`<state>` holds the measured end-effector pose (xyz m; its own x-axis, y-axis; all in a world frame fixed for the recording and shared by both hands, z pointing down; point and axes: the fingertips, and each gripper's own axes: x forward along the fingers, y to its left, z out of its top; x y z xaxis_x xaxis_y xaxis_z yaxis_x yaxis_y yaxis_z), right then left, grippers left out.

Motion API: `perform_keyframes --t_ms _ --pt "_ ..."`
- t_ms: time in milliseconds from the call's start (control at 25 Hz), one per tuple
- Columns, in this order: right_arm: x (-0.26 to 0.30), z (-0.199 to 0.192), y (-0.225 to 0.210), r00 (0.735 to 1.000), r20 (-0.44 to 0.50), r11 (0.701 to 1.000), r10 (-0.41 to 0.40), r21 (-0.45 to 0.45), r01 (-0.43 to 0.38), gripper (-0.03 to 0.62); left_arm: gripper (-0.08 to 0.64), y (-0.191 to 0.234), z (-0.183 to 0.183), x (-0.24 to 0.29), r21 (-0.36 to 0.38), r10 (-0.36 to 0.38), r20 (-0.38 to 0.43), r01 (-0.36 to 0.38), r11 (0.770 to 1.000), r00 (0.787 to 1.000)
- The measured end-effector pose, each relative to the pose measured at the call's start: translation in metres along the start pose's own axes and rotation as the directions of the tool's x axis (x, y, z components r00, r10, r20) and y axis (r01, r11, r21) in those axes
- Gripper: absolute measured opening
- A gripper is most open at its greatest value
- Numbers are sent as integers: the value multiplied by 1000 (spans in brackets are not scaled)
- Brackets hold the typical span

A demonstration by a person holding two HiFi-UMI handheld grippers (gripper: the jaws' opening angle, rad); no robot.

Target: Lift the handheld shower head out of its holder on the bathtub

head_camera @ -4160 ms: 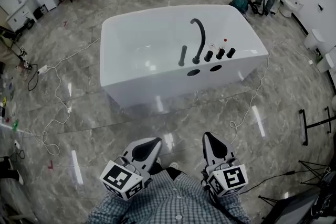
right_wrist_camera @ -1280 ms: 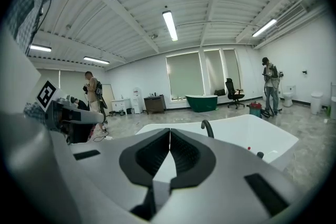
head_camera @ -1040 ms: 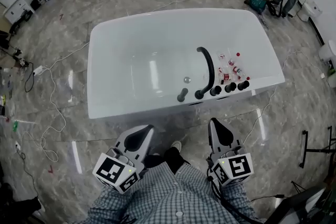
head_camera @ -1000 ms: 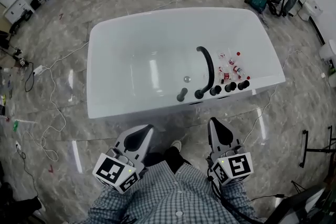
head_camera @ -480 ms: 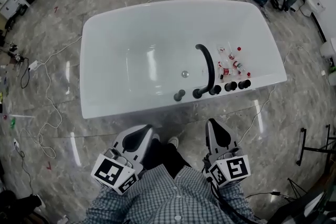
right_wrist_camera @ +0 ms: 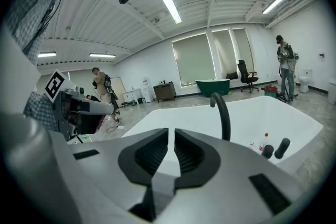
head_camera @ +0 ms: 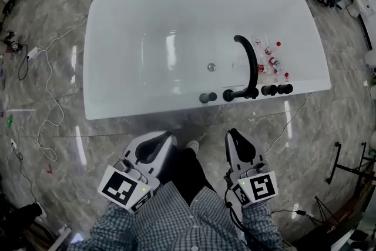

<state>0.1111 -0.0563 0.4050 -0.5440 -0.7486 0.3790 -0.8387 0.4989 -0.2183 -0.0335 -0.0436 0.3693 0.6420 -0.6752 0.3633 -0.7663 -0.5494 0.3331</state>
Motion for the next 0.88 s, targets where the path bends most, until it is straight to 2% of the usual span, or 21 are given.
perform_keyframes --t_ms 360,520,880 --pt "35 -32 -7 999 -38 1000 11 -15 -12 26 6 25 -21 3 -41 1 -25 -2 999 1000" --pt "50 -50 -7 997 -76 999 30 -16 -31 80 6 36 -25 6 -48 -2 -25 1 999 1000" --pt "87 -84 -22 993 -119 1000 7 -19 -9 91 6 56 -53 17 -87 -16 -62 10 996 998"
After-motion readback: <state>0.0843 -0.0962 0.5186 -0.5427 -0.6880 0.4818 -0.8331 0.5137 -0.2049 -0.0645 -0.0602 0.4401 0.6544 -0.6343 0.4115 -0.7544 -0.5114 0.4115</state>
